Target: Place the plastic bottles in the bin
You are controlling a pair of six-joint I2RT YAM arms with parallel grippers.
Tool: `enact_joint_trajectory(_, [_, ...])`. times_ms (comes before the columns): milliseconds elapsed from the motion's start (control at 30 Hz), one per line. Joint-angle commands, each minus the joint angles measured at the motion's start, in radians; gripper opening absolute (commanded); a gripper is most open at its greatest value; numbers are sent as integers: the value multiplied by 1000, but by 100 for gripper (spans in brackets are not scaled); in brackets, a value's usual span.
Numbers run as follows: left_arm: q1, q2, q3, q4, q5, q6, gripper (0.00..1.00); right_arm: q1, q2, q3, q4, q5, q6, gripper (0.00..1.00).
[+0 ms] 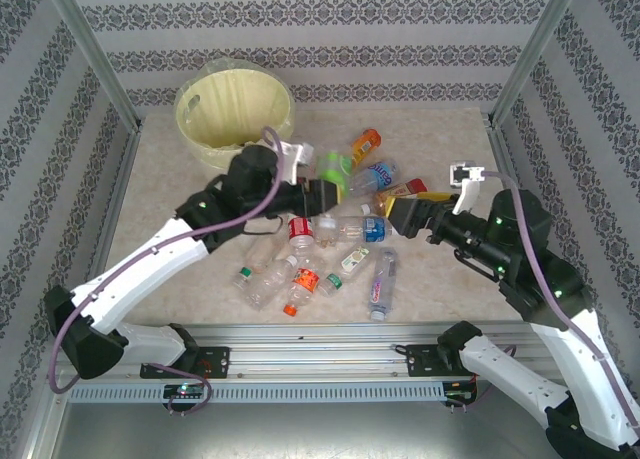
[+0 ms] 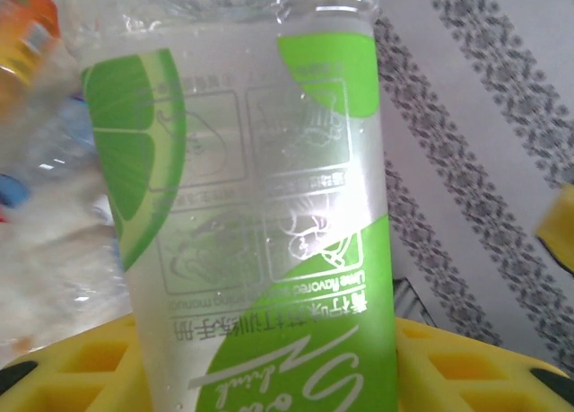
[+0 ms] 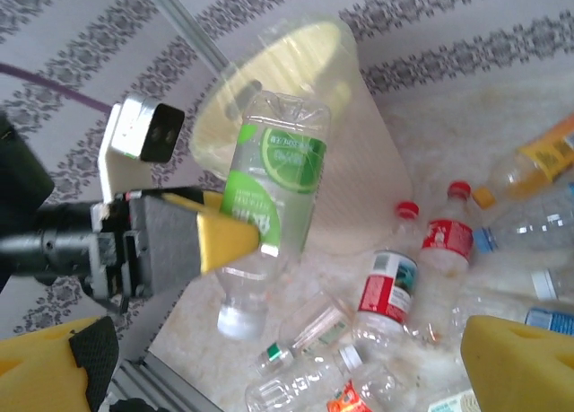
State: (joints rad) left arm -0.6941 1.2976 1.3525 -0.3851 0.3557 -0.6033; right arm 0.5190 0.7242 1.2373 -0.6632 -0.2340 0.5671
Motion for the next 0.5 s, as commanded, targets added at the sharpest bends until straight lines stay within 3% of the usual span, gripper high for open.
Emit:
enact_joint_trajectory(0, [78, -7, 121, -216, -23, 105, 49, -10, -1, 59, 5, -30, -63, 98])
enact_joint_trajectory(267, [294, 130, 437, -407, -37, 187, 49, -11, 11, 82, 20, -60, -67, 98])
enact_joint_trajectory(467, [404, 269, 618, -495, -106, 219, 48, -10, 17, 83, -4, -23, -65, 98])
